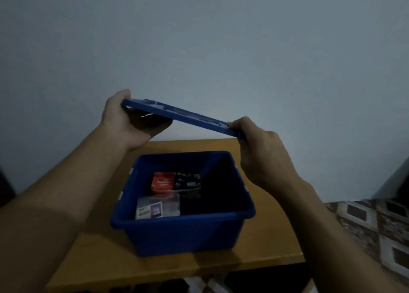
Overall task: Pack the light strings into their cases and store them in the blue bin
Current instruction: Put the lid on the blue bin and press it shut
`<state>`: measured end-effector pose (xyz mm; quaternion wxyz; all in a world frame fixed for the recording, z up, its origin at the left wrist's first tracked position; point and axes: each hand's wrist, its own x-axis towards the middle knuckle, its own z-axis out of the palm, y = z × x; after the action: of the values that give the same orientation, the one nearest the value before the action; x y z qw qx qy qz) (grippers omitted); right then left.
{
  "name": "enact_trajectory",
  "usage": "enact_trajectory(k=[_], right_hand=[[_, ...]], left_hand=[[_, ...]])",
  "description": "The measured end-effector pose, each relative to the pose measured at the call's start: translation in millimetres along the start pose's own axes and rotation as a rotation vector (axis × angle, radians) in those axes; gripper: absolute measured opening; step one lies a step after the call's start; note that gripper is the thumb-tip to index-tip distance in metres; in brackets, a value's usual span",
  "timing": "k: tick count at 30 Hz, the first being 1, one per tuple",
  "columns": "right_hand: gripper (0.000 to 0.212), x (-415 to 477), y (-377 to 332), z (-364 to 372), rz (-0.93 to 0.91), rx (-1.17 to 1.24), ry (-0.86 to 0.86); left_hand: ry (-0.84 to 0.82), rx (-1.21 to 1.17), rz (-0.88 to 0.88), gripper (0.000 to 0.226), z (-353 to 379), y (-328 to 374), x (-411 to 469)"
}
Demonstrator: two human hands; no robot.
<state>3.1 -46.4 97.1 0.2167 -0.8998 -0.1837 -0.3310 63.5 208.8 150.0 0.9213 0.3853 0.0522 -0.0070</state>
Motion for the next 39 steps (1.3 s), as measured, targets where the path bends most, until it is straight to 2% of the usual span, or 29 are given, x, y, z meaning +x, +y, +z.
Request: enact_trajectory(k=[2,5,9,13,16,21,31,37,39], right_hand=[[0.034,-3.5,-2.2,6.1,-0.023,0.006,-0.023],[0.036,-12.6,-6.1,11.5,-0.055,-0.018,-0.043],[0.028,-28.7,-15.8,8.4,-0.048,-0.002,-0.051],[0.030,-49.6,-19.6,4.6,0.042,-0.006,-0.136],[0.035,-63.0,-17.1,2.7,0.122,0.078,-0.178],[0.049,-77.1,-16.1,-7.4,0.174,0.200,-0.308],[0.040,-81.5,-9.5,-20.0,0.202,0.181,-0.438],[0.011,-79.0,-18.5,-22.9,0.266,0.185,-0.496],[0.012,-69.2,-27.1,-24.0,0.275,0.146,-0.489]], left_hand=[[0.042,0.186,-0.045,0.032,-20.7,12.4,-8.6],[0.126,0.528,-0.083,0.042,-44.9,18.5,-22.1],[0.222,0.854,-0.026,0.033,-69.5,12.0,-39.5],[0.247,1.004,-0.052,0.021,-83.2,-4.7,-51.3],[0.255,1.099,-0.038,0.018,-86.5,-19.1,-57.5],[0.188,1.189,-0.017,0.021,-96.0,-34.9,-68.1],[0.086,1.350,0.079,0.027,-101.8,-38.3,-79.2],[0.051,1.485,0.165,0.015,-110.2,-34.9,-75.7],[0.064,1.595,0.249,0.011,-107.9,-36.3,-73.9]])
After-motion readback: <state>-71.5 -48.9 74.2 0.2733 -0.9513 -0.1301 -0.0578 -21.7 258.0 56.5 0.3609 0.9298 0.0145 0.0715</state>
